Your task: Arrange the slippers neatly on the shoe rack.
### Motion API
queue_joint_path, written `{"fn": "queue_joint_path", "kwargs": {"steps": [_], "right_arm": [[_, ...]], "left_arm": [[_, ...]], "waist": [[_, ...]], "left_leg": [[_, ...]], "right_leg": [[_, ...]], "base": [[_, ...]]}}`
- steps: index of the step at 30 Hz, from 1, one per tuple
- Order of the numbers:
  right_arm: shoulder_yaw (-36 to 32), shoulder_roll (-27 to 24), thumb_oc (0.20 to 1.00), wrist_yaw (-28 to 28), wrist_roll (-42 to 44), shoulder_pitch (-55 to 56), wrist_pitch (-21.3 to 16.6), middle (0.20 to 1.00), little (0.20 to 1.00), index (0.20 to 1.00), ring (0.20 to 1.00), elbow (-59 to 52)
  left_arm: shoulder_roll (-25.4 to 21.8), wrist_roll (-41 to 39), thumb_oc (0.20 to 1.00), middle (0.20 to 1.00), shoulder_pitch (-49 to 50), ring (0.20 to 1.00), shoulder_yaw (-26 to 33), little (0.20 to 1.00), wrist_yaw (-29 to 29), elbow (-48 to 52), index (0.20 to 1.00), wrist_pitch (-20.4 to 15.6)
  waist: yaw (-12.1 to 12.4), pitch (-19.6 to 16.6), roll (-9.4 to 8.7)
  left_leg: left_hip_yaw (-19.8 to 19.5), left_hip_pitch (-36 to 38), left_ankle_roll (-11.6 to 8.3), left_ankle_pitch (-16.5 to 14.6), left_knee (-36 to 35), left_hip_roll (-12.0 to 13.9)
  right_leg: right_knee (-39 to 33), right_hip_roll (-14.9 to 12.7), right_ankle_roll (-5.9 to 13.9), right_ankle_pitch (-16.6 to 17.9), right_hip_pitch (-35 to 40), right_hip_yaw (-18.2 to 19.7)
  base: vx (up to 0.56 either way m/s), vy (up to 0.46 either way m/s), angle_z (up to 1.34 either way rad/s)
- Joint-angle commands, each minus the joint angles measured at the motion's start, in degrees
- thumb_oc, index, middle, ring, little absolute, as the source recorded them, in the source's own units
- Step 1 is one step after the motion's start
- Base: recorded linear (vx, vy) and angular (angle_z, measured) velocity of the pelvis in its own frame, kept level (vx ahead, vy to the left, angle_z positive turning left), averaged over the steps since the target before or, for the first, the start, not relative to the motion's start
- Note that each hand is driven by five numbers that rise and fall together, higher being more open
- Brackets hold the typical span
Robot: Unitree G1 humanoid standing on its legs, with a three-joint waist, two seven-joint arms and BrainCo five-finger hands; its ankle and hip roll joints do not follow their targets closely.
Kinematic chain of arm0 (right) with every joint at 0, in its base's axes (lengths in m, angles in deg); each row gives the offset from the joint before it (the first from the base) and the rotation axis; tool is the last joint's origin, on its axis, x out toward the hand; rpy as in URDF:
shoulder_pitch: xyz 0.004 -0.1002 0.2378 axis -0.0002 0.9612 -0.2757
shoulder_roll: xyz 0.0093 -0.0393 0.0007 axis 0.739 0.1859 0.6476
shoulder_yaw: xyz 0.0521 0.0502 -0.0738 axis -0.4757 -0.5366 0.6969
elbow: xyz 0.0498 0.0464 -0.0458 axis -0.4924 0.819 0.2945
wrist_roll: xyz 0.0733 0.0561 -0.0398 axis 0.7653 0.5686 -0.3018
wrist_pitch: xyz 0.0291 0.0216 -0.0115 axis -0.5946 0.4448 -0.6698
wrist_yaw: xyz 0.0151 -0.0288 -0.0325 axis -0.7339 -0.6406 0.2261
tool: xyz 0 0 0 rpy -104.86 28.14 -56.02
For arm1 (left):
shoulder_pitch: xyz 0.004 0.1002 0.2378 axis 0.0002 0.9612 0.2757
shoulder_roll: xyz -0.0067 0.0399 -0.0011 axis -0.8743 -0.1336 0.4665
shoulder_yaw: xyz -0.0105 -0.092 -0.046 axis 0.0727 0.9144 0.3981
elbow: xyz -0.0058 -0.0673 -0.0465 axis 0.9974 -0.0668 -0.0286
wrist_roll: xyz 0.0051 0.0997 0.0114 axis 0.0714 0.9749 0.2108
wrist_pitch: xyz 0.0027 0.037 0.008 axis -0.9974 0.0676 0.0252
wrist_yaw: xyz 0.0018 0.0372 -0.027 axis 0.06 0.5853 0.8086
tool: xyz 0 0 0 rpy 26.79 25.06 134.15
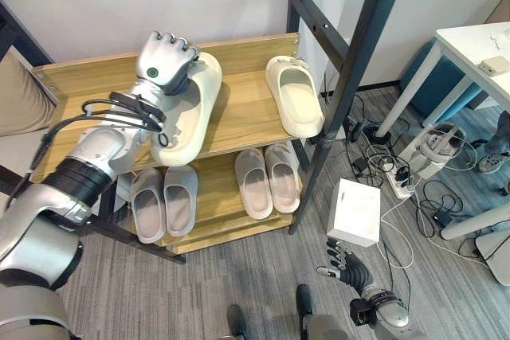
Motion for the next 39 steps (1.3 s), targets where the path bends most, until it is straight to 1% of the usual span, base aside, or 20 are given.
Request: {"fn": "queue_joint_path", "kwargs": {"steps": [1,9,11,12,15,19,22,23,28,29,30,31,33,39], "right_arm": [[-2.6,-0.8,1.000,-0.1,-0.1,-1.0,-2.0,1.000,1.000,1.000,1.000,-3.3],[-3.9,-2.8,1.000,0.0,0.9,1.0,-1.8,1.000,1.000,1.000,1.000,-4.6],[-4.6,-3.7,1.000,0.1,0.9,1.9,-1.8,1.000,1.000,1.000,1.000,-5.4],[-4.6,-3.7,1.000,0.1,0.9,2.0,-1.8,1.000,1.000,1.000,1.000,-5.4],[-4.5,-4.4,1.000,0.1,0.6,2.4,-2.0,1.000,1.000,1.000,1.000,-6.2],[-4.4,-4.5,1.000,0.0,0.5,2.7,-2.0,1.000,1.000,1.000,1.000,-6.5],[-4.2,-4.3,1.000,0.1,0.3,3.0,-1.9,1.000,1.000,1.000,1.000,-6.2],[-4.1,-4.3,1.000,0.1,-0.1,3.0,-1.9,1.000,1.000,1.000,1.000,-5.8],[-4.1,-4.1,1.000,0.1,-0.1,2.9,-1.8,1.000,1.000,1.000,1.000,-4.9],[-4.2,-3.6,1.000,0.2,0.0,2.8,-1.8,1.000,1.000,1.000,1.000,-4.4],[-4.2,-3.6,1.000,0.2,0.0,2.7,-1.8,1.000,1.000,1.000,1.000,-4.3],[-4.2,-3.1,1.000,0.2,0.2,2.4,-1.8,1.000,1.000,1.000,1.000,-4.0],[-3.9,-2.7,1.000,0.1,0.3,1.8,-1.6,1.000,1.000,1.000,1.000,-3.6],[-3.4,-1.9,1.000,0.0,0.1,1.4,-1.3,1.000,1.000,1.000,1.000,-2.8]], "left_arm": [[0.6,2.7,0.200,0.200,-10.8,0.200,1.2,0.200,0.7,-8.7,0.200,1.6],[5.1,1.8,0.200,0.200,-17.0,0.200,-4.3,0.200,-0.3,-17.3,0.200,2.3],[6.8,0.8,0.200,0.200,-19.1,0.200,-6.0,0.200,-0.4,-22.0,0.200,2.6],[6.9,0.8,0.200,0.200,-19.1,0.200,-6.1,0.200,-0.3,-22.2,0.200,2.6],[8.1,-0.6,0.200,0.200,-21.3,0.200,-7.7,0.200,-0.4,-28.1,0.200,2.9],[8.9,-2.1,0.200,0.200,-22.2,0.200,-7.8,0.200,-0.2,-31.3,0.200,3.2],[9.1,-2.7,0.200,0.200,-22.7,0.200,-8.0,0.200,-0.1,-31.4,0.200,3.0],[9.3,-2.2,1.000,1.000,-22.7,1.000,-8.4,1.000,-0.5,-30.9,1.000,2.8],[9.3,-1.7,1.000,1.000,-23.2,1.000,-9.2,1.000,-1.2,-29.8,1.000,2.5],[8.6,-1.2,1.000,1.000,-23.1,1.000,-9.1,1.000,-1.4,-27.5,1.000,2.4],[8.5,-1.1,1.000,1.000,-23.1,1.000,-9.1,1.000,-1.5,-27.4,1.000,2.5],[7.4,-0.5,1.000,1.000,-22.7,1.000,-8.5,1.000,-1.6,-24.3,1.000,2.5],[6.7,0.4,1.000,1.000,-21.8,1.000,-7.9,1.000,-2.1,-21.5,1.000,2.4],[5.5,0.2,1.000,1.000,-19.9,1.000,-6.3,1.000,-2.8,-18.3,1.000,1.9]], "waist": [[-0.8,-0.5,1.30],[-3.2,-0.7,2.14],[-4.3,-0.8,2.43],[-4.2,-0.8,2.43],[-5.3,-1.1,2.75],[-5.8,-1.2,3.00],[-5.9,-1.3,3.11],[-5.8,-1.4,3.14],[-5.5,-1.6,3.17],[-5.0,-1.7,3.19],[-5.1,-1.6,3.18],[-4.6,-1.6,3.16],[-3.8,-1.7,3.04],[-2.8,-1.9,2.78]], "left_leg": [[-2.0,4.8,2.44,-12.7,0.0,-2.3],[-0.6,4.8,2.14,-12.4,0.0,-1.8],[0.2,4.6,2.00,-12.3,0.0,-1.5],[0.3,4.6,2.00,-12.3,0.0,-1.5],[1.2,4.7,1.92,-12.4,0.0,-1.4],[1.8,4.9,1.87,-12.4,0.0,-1.3],[2.3,5.0,1.81,-12.4,0.0,-1.2],[2.3,5.2,1.82,-12.5,0.0,-1.1],[1.8,5.4,1.77,-12.5,0.0,-1.0],[1.2,5.6,1.74,-12.5,0.0,-1.0],[1.2,5.6,1.74,-12.5,0.0,-1.0],[0.5,5.7,1.69,-12.5,0.0,-1.1],[-0.2,5.8,1.61,-12.3,0.0,-1.1],[-1.3,5.7,1.57,-12.2,0.0,-1.2]], "right_leg": [[0.1,-2.2,5.10,-9.7,6.8,-3.1],[0.1,-1.8,4.85,-9.6,5.8,-1.4],[0.1,-1.5,4.70,-9.5,5.1,-0.4],[0.1,-1.5,4.69,-9.5,5.0,-0.3],[0.1,-1.2,4.68,-9.5,4.5,0.8],[0.1,-1.0,4.64,-9.5,4.3,1.5],[0.1,-0.9,4.60,-9.5,4.2,1.7],[0.1,-0.8,4.56,-9.6,4.4,1.6],[0.1,-0.8,4.44,-9.9,4.9,1.0],[0.1,-0.8,4.30,-10.2,5.5,0.6],[0.1,-0.8,4.29,-10.2,5.5,0.5],[0.1,-0.7,4.14,-10.5,6.0,-0.1],[0.1,-0.7,3.94,-10.7,6.6,-0.9],[0.1,-0.6,3.83,-10.9,7.1,-1.8]], "base": [[-0.04,-0.084,0.01],[0.00,-0.057,-0.05],[0.03,-0.064,-0.14],[0.03,-0.044,-0.12],[0.03,-0.030,-0.11],[0.03,-0.026,-0.19],[0.01,-0.025,-0.10],[0.02,-0.024,-0.07],[0.00,0.000,0.00],[0.00,0.000,0.00],[-0.02,-0.031,0.09],[-0.03,-0.019,0.14],[-0.04,-0.021,0.24],[-0.03,-0.010,0.16]]}}
